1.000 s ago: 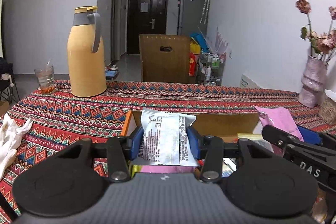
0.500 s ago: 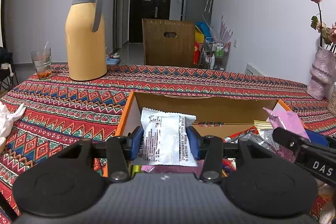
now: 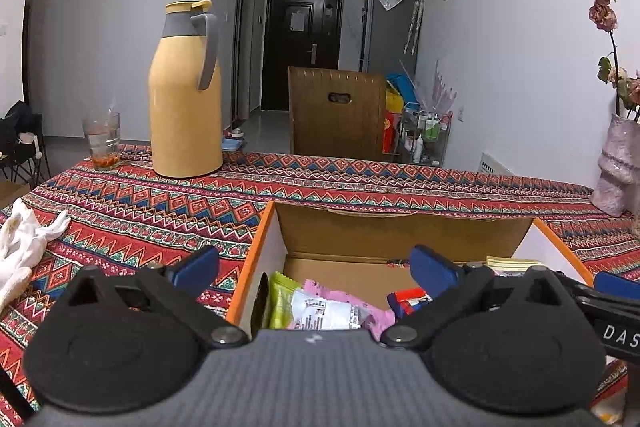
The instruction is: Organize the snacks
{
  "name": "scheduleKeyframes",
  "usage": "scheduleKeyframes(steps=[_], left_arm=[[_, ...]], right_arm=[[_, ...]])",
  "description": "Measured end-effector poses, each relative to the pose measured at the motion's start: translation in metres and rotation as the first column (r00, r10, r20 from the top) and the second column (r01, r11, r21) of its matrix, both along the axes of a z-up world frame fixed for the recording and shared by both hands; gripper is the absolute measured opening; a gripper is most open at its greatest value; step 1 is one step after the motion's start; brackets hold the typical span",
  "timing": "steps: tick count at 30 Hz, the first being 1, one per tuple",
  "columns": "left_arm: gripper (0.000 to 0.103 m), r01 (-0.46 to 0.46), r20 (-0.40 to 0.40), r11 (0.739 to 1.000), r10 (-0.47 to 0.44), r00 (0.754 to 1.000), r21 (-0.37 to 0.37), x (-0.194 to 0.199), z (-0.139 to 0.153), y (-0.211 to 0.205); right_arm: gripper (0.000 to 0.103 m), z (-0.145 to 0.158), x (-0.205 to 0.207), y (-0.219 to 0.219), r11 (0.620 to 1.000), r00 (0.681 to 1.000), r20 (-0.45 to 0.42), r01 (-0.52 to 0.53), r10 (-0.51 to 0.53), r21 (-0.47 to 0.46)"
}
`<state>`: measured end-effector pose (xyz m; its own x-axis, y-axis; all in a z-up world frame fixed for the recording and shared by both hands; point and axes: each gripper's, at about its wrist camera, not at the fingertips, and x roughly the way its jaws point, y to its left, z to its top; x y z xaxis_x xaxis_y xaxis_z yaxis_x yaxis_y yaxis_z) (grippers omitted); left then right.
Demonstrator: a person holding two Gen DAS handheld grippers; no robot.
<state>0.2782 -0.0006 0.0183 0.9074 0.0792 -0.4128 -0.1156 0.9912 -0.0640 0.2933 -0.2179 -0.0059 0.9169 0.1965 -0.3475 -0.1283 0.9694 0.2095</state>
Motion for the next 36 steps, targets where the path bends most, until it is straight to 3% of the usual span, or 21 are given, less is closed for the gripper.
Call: scheduleKeyframes(steps=[23,36], left_arm=[[0.103,0.016,-0.04,1.0,-0.016,0.999,-0.021,0.001,-0.005,-0.001],[0.103,0.02,-0.009,1.0,-0.02,1.0,-0.003,-0.028,0.027,0.0]], right_arm=[[0.103,-0.001,0.001,-0.001,1.0,1.0,0.003,0.007,-0.007,0.005],[0.103,0.026,-0.042,0.004,0.999,0.999,0.04,-0.026,0.028,-0.045]])
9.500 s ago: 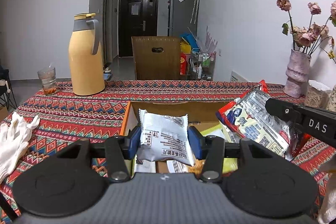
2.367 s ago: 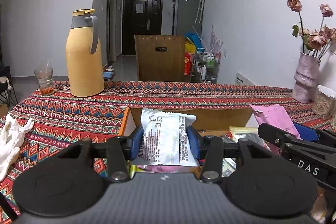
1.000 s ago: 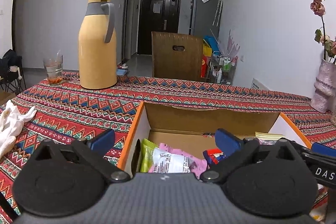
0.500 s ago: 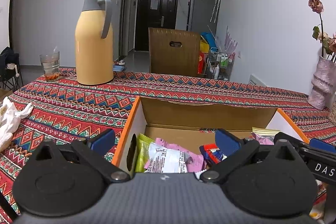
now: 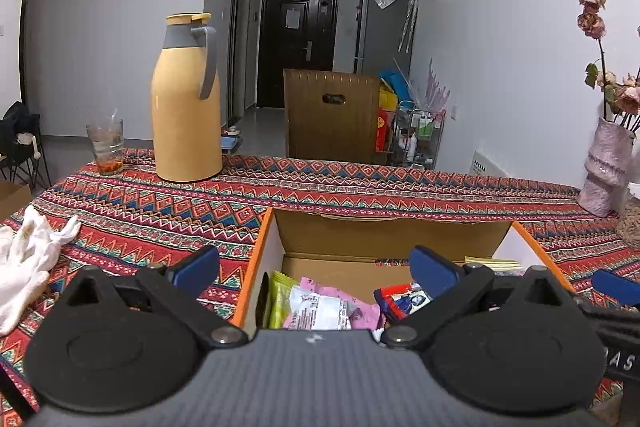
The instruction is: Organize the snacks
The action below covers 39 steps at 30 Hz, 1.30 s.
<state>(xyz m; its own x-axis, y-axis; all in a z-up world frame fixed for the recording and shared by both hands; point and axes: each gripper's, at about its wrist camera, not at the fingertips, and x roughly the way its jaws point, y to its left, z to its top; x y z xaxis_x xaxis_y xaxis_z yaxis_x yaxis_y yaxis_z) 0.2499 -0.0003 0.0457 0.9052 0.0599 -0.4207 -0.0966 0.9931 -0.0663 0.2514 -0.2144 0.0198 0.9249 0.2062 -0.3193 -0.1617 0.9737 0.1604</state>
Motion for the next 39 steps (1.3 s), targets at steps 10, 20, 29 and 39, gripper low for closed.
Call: scheduleKeyframes(steps=[10,20,29,39], left_arm=[[0.103,0.012,-0.014,1.0,-0.011,1.0,0.027,-0.041,0.0,0.007],[0.103,0.019,-0.061,0.999,-0.016,0.998,0.043,-0.076,-0.023,0.02],[0.103,0.032,-0.127,0.999,-0.028,0.991,0.029,-0.097,-0.052,0.032],[0.103,0.044,-0.152,0.999,-0.042,0.987,0.013,-0.104,-0.06,0.03]], right_arm=[[0.103,-0.004,-0.05,0.005,0.998,0.998,-0.026,-0.051,0.05,-0.043],[0.103,-0.031,-0.092,0.004,0.996,0.991,-0.113,-0.078,0.072,-0.05],[0.103,-0.054,-0.119,0.006,0.993,0.981,-0.179,-0.089,0.075,-0.072],[0.101,-0.067,-0.124,0.015,0.987,0.971,-0.225,-0.105,0.076,-0.118]])
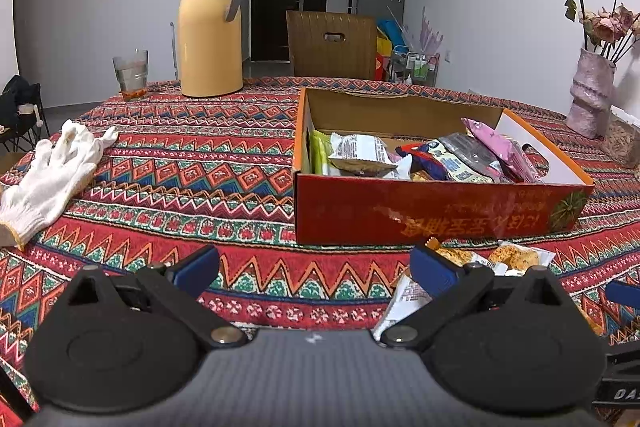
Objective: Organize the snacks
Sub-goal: 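Move both open grippers back toward the snack pile beside the box, then grasp a golden cookie packet with the right gripper while the left gripper grasps a white packet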
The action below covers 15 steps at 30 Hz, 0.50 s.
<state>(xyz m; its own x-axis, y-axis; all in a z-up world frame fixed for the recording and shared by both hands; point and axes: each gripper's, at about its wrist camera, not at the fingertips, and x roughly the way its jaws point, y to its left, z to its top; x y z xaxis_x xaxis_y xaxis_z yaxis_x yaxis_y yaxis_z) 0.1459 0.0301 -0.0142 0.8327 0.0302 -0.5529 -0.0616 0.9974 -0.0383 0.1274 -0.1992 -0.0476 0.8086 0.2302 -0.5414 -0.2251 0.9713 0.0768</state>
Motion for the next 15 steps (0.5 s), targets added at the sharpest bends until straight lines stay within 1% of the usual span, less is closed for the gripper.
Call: scheduleKeyframes(steps=[3,5,7,8,10,11,13,15], left_arm=[[0.103,0.01,-0.008,1.0,-0.01,1.0,0.001,-0.001,-0.002,-0.002],[0.103,0.016,-0.012,1.0,-0.016,1.0,0.002,-0.001,-0.003,-0.003],[0.103,0.021,-0.017,1.0,-0.021,1.0,0.002,-0.001,-0.005,-0.004],[0.103,0.023,-0.019,1.0,-0.023,1.0,0.002,-0.001,-0.006,-0.005],[0.103,0.026,-0.024,1.0,-0.026,0.999,0.001,-0.001,-0.007,-0.006],[0.103,0.028,-0.025,1.0,-0.028,0.999,0.001,-0.001,-0.007,-0.006],[0.103,0.031,-0.027,1.0,-0.031,0.999,-0.001,-0.001,-0.008,-0.007],[0.103,0.034,-0.029,0.999,-0.034,0.999,-0.002,0.0,-0.008,-0.008]], right_arm=[[0.088,-0.003,0.001,0.006,1.0,1.0,-0.008,-0.015,0.015,-0.011],[0.083,-0.006,0.001,0.009,0.999,0.999,-0.011,-0.032,0.032,-0.012],[0.072,-0.009,0.002,0.01,0.999,0.999,-0.017,-0.042,0.041,-0.014],[0.069,-0.01,0.002,0.011,0.999,0.999,-0.023,-0.043,0.043,-0.017],[0.059,-0.012,0.002,0.013,0.998,0.999,-0.009,-0.041,0.04,-0.043],[0.057,-0.012,0.002,0.014,0.998,0.999,-0.004,-0.044,0.044,-0.045],[0.045,-0.012,0.002,0.014,0.998,0.999,-0.001,-0.052,0.052,-0.04],[0.041,-0.011,0.002,0.013,0.998,0.998,0.004,-0.057,0.057,-0.037]])
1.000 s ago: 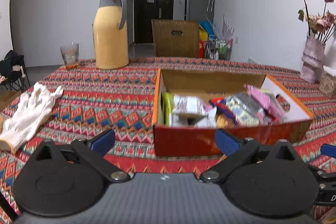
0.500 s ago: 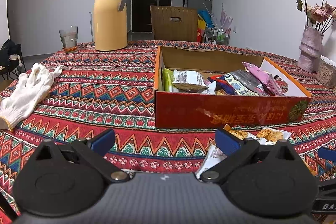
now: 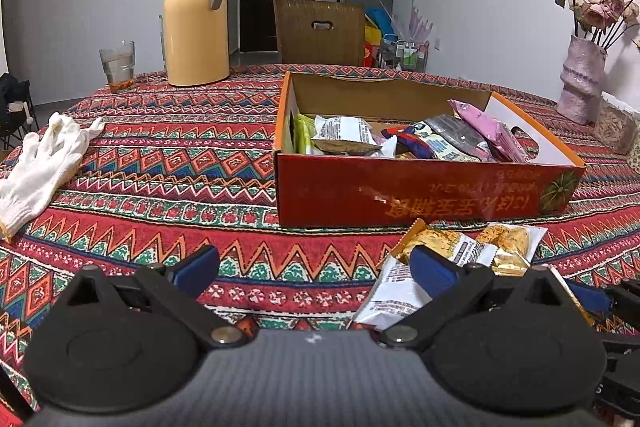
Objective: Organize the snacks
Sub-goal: 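Grasp a golden cookie packet with the right gripper while the left gripper grasps a white packet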
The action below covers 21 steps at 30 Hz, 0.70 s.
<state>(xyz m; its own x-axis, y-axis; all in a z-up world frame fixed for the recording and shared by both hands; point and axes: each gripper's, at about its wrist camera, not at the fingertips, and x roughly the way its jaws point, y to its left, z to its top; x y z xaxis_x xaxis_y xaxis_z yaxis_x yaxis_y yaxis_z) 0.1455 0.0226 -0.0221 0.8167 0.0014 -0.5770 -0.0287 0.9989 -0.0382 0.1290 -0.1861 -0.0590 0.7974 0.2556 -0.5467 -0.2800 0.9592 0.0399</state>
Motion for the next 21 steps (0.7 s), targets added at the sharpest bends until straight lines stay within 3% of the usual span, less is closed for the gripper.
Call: scheduleKeyframes(steps=[7,21], left_arm=[[0.103,0.021,-0.012,1.0,-0.021,1.0,-0.005,-0.001,-0.001,-0.005],[0.103,0.168,-0.088,0.986,-0.167,0.982,0.003,0.005,-0.013,-0.031]], right_arm=[[0.039,0.01,-0.005,-0.015,0.998,0.998,0.052,0.033,-0.036,0.054],[0.039,0.02,-0.004,-0.057,0.979,0.978,0.096,0.176,-0.186,0.098]])
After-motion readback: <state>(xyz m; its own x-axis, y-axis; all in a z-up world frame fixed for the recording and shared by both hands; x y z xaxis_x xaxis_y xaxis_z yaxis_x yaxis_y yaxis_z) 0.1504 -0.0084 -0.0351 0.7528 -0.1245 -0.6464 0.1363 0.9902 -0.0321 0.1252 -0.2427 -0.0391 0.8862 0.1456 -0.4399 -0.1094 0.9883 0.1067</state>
